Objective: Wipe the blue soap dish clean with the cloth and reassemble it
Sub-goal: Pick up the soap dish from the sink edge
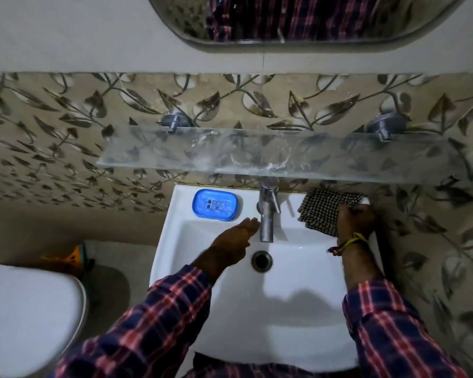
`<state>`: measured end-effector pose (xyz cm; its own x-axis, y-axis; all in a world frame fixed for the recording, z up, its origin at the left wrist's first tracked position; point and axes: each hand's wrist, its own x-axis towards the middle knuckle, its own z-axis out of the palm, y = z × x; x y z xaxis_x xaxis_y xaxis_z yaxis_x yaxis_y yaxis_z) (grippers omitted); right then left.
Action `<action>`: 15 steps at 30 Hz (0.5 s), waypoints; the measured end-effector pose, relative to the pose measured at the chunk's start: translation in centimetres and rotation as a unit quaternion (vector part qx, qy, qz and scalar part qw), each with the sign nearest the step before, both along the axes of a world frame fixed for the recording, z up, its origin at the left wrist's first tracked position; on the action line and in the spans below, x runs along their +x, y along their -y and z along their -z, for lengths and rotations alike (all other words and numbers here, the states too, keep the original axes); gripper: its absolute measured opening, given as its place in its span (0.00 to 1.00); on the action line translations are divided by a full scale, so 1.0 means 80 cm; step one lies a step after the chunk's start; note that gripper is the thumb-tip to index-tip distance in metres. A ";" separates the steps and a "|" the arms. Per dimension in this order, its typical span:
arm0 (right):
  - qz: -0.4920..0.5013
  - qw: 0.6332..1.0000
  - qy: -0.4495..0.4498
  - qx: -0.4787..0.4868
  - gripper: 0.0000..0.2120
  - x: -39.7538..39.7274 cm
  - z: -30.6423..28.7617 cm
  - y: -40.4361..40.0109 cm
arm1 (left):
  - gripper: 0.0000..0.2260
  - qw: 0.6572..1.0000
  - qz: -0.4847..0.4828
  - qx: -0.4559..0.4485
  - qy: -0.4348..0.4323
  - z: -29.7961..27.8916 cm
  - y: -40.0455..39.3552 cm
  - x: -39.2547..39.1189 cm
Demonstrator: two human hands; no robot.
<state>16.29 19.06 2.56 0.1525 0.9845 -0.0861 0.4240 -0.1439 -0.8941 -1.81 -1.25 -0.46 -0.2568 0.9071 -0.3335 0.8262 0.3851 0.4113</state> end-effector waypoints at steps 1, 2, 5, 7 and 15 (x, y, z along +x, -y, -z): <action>0.006 1.000 -0.026 0.000 0.07 0.001 -0.005 0.008 | 0.30 1.000 0.004 0.009 -0.006 -0.004 0.004 -0.006; 0.011 0.999 -0.041 0.001 0.04 0.002 -0.009 0.017 | 0.29 0.999 -0.004 0.033 -0.015 -0.005 0.009 -0.009; 0.020 0.995 -0.093 0.030 0.09 0.002 -0.023 0.051 | 0.23 0.993 -0.026 0.105 -0.041 -0.020 0.027 -0.010; 0.024 0.994 -0.101 0.039 0.13 0.003 -0.031 0.079 | 0.17 0.979 -0.036 0.187 -0.070 -0.034 0.041 -0.013; -0.032 0.996 0.071 0.032 0.11 -0.007 -0.036 0.181 | 0.36 0.958 -0.109 0.262 -0.050 -0.031 0.088 -0.111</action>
